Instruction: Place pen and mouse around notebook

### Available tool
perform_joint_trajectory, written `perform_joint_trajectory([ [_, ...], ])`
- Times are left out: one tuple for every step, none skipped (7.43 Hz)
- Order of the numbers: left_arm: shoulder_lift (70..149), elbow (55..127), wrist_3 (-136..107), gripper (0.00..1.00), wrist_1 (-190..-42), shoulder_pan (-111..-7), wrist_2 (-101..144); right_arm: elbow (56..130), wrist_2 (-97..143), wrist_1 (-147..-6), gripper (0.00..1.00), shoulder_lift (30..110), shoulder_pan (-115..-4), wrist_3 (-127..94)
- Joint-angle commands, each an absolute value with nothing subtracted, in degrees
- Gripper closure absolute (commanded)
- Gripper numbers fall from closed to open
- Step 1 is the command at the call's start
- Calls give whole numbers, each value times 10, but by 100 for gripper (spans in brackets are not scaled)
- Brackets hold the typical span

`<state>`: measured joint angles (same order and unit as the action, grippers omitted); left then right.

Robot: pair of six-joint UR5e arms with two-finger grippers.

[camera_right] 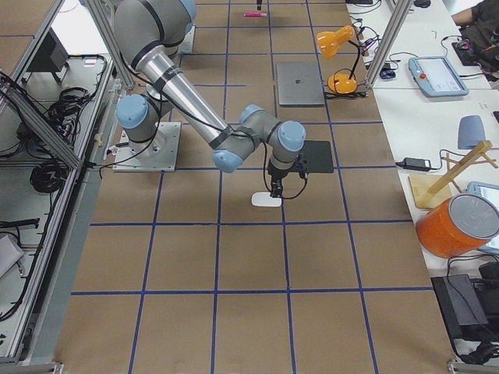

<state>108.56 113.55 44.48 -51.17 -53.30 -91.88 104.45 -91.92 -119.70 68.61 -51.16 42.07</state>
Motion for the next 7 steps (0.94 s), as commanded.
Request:
perform_joint_trajectory([
  [1111, 1144, 456, 6, -498, -525, -923, 1079, -919, -1273, 0, 662, -498, 444],
  [1110, 1141, 453, 47, -497, -525, -923, 1081, -920, -1303, 0, 644, -498, 445],
  [1107, 1143, 452, 85, -497, -525, -922, 1081, -923, -1310, 0, 644, -498, 443],
  [1109, 1143, 452, 100, -497, -525, -923, 1082, -945, -1303, 0, 643, -498, 443],
  [1109, 1142, 451, 100, -497, -525, -924, 1082, -963, -1299, 0, 644, -499, 443],
  [1109, 1142, 450, 100, -497, -525, -924, 1078, -965, -1300, 0, 647, -499, 443],
  [1109, 1143, 450, 100, -497, -525, -924, 1081, -962, -1302, 0, 647, -498, 444],
])
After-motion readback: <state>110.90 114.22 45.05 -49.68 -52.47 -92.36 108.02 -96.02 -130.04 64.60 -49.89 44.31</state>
